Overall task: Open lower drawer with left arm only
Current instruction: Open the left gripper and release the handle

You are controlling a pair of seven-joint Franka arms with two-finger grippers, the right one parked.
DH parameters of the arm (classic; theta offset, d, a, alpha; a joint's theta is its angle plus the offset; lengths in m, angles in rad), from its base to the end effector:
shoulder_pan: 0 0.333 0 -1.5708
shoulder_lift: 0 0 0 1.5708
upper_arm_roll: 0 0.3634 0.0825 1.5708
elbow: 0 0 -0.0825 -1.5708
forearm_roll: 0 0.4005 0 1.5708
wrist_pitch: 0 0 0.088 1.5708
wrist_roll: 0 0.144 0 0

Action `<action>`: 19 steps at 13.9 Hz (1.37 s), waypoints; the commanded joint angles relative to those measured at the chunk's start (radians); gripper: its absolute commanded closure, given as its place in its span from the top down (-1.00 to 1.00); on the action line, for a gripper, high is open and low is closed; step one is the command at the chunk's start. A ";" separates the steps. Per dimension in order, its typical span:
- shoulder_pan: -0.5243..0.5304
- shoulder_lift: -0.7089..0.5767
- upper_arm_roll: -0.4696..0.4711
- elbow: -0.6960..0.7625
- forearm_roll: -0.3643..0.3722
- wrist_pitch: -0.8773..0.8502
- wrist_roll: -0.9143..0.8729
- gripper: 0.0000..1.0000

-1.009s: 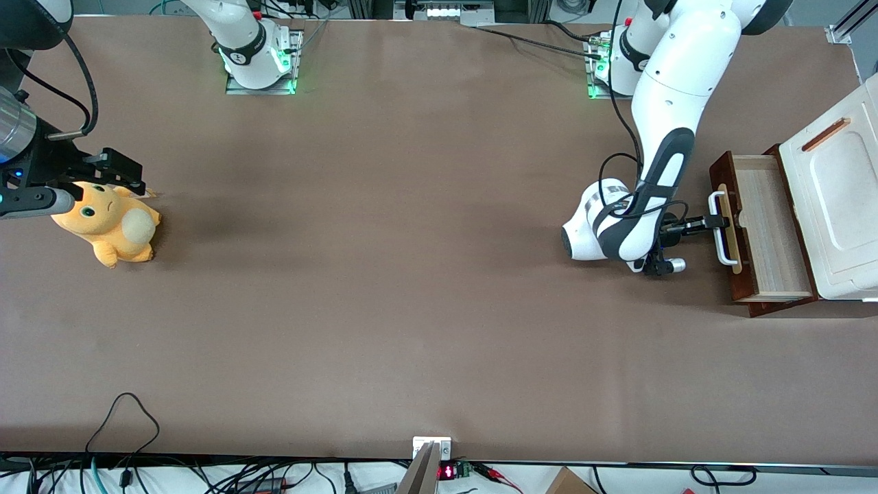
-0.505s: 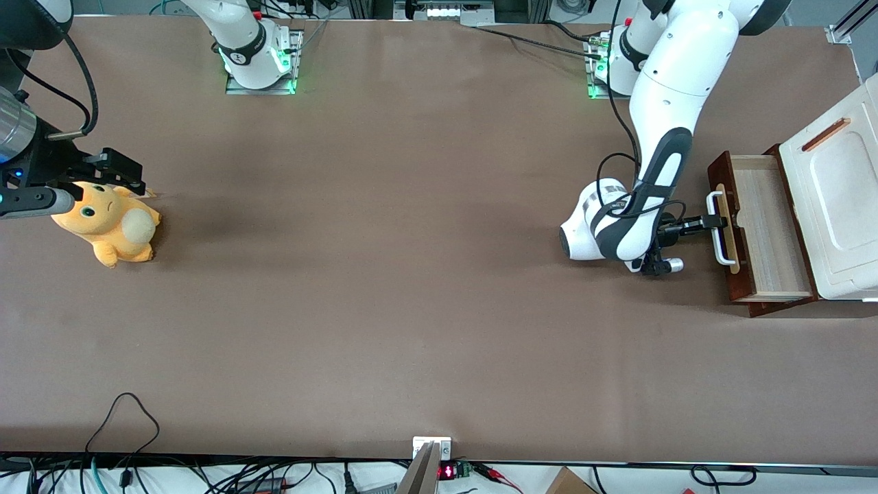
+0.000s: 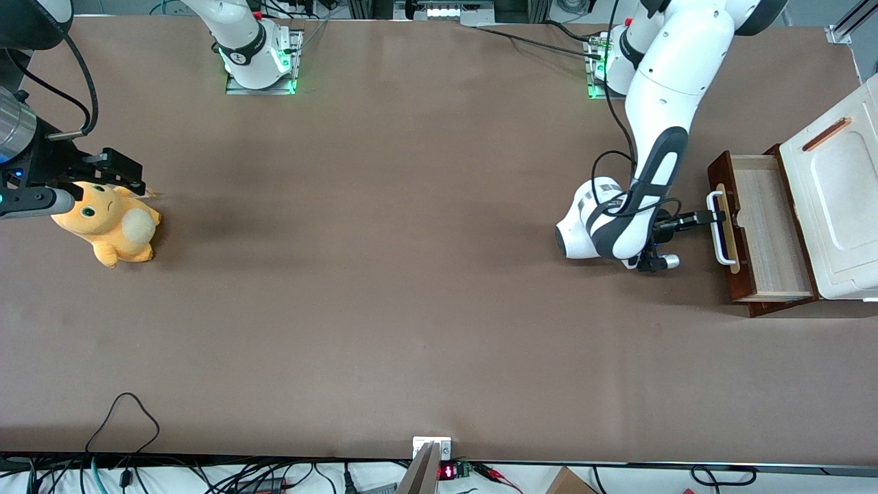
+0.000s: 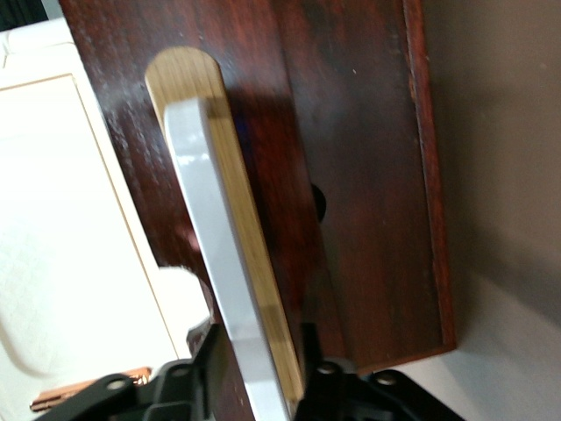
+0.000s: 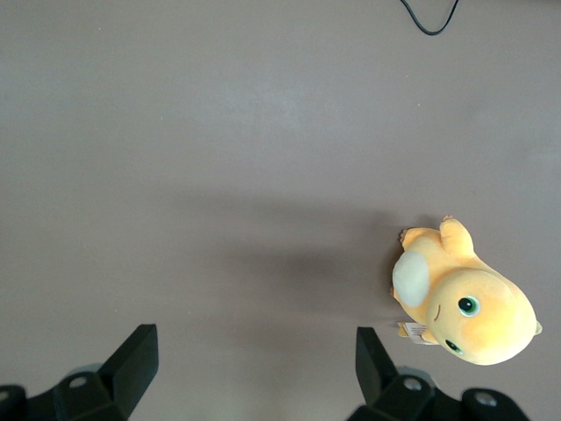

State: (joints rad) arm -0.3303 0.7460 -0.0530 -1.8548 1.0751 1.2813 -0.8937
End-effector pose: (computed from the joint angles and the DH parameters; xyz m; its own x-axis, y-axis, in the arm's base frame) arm 0.5532 -0.0667 0.1613 0.9563 0.1878 -0.2239 -0.2156 -0.0639 -0.9744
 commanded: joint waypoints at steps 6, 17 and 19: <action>-0.018 0.015 0.005 0.022 -0.030 -0.025 0.012 1.00; -0.012 -0.105 0.097 0.314 -0.372 0.009 0.362 1.00; 0.003 -0.161 0.123 0.338 -0.447 0.058 0.421 1.00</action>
State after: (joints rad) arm -0.3371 0.6490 0.0430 -1.5357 0.7081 1.2974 -0.5534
